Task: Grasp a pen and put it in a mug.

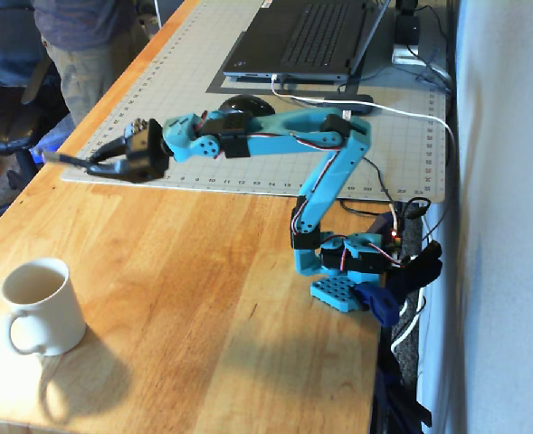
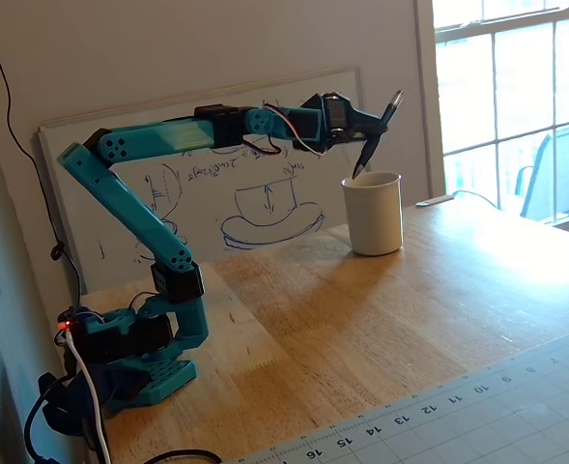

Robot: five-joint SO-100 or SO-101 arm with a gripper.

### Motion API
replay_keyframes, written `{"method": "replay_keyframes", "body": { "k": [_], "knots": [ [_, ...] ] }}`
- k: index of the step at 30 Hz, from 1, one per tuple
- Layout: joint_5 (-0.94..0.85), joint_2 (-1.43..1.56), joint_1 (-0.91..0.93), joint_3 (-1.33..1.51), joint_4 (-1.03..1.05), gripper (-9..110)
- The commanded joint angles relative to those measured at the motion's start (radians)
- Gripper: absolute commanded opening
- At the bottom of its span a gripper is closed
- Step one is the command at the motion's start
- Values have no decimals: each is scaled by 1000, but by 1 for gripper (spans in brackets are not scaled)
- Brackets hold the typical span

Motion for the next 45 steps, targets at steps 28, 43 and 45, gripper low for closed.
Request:
{"method": "replay_keyframes", "body": {
  "k": [28, 43, 45],
  "knots": [
    [-1822, 345, -34, 152, 2, 1],
    [-2390, 250, -187, 95, -12, 1],
    [-2408, 209, -219, 49, -12, 1]
  ]
}}
